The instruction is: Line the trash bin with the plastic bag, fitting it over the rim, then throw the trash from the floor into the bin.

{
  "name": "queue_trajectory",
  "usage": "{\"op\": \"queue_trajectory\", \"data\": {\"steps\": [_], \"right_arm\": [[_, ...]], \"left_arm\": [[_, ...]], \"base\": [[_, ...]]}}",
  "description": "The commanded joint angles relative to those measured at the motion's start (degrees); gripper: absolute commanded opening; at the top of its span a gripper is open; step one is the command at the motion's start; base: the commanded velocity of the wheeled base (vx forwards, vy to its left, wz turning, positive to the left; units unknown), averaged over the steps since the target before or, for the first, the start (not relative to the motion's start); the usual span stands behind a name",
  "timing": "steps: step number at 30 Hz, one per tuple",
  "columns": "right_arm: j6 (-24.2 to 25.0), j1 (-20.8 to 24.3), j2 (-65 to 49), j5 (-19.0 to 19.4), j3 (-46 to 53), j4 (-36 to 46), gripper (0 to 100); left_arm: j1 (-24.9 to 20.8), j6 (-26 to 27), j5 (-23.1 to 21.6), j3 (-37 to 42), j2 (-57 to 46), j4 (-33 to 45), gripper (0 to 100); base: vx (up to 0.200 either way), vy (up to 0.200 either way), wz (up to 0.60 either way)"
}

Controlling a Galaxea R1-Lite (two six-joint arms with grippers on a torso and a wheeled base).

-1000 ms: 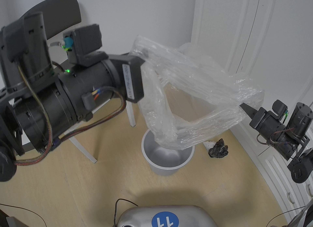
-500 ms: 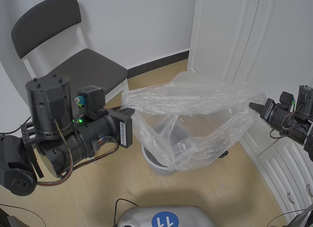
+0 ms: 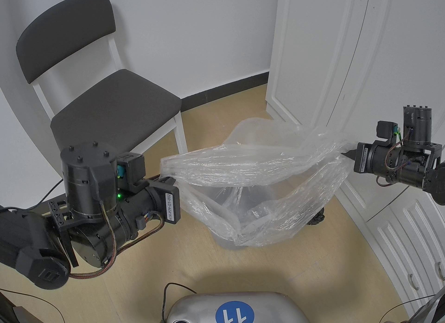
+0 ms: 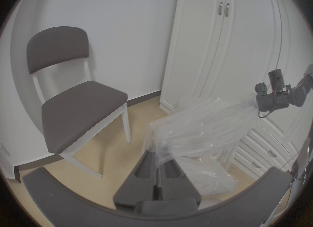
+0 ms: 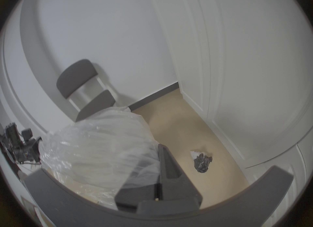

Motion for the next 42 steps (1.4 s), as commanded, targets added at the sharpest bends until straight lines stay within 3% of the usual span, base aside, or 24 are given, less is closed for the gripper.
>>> {"op": "queue_trajectory", "data": {"steps": [1,7,14,21,28,31,42], "right_arm": [[-2.1,1.4,3.6,-0.3,0.8,0.8,0],[-8.4,0.2,1.9,-0.5,3.8,0.6,0],[-18.1,-3.8,-0.6,-0.3,7.3,0.3,0],[-25.2,-6.8,-3.1,0.1,10.1,0.2,0],[-27.6,-7.0,-3.0,0.8,11.5,0.1,0],[-27.8,-7.2,-2.9,2.5,11.6,0.1,0],[-27.6,-8.7,-4.8,2.8,11.8,0.1,0]], "left_arm": [[2.5,-0.9,1.7,5.1,4.6,-4.6,0],[6.6,-0.6,1.3,9.7,4.6,-12.0,0],[9.6,-0.2,0.7,10.0,2.7,-12.7,0],[13.5,1.1,-7.4,11.3,1.8,-12.7,0],[15.5,1.0,-14.6,13.3,0.5,-13.0,0],[16.4,1.0,-15.3,13.6,0.4,-13.1,0],[16.3,1.1,-15.3,15.1,-2.3,-13.4,0]], "base": [[0.000,0.000,0.00],[0.000,0.000,0.00],[0.000,0.000,0.00],[0.000,0.000,0.00],[0.000,0.000,0.00],[0.000,0.000,0.00],[0.000,0.000,0.00]]}}
